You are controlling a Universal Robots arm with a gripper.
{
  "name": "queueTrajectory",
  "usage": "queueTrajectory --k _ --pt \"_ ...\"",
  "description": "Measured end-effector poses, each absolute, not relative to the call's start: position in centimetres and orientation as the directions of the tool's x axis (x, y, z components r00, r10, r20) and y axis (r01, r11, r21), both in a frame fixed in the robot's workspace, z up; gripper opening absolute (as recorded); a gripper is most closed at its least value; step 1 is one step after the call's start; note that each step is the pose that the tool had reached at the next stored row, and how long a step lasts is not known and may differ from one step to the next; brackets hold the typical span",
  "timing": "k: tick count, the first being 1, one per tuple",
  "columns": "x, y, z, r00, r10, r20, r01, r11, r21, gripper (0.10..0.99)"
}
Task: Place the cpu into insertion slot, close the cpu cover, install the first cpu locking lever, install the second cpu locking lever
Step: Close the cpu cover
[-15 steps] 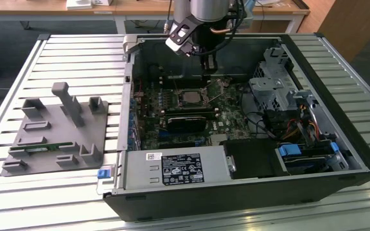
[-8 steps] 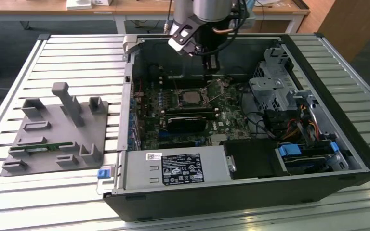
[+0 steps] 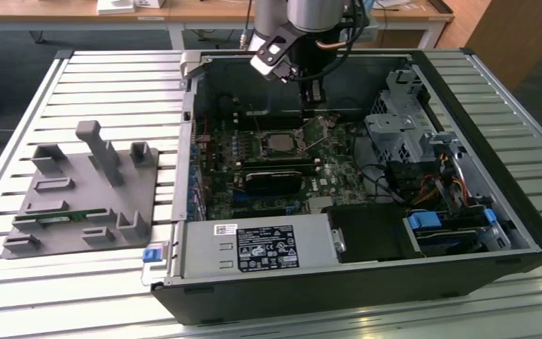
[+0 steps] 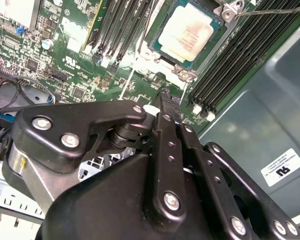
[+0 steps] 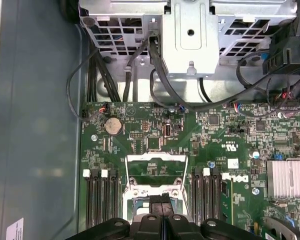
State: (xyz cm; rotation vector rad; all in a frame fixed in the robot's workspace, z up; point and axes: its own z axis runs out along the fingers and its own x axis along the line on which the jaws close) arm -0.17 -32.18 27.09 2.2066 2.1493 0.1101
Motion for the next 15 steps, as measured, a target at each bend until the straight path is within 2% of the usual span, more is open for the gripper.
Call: queueTrajectory --k 15 --pt "1.5 -32.2 26.9 0.026 1.0 0.015 0.996 -0.027 0.086 0.106"
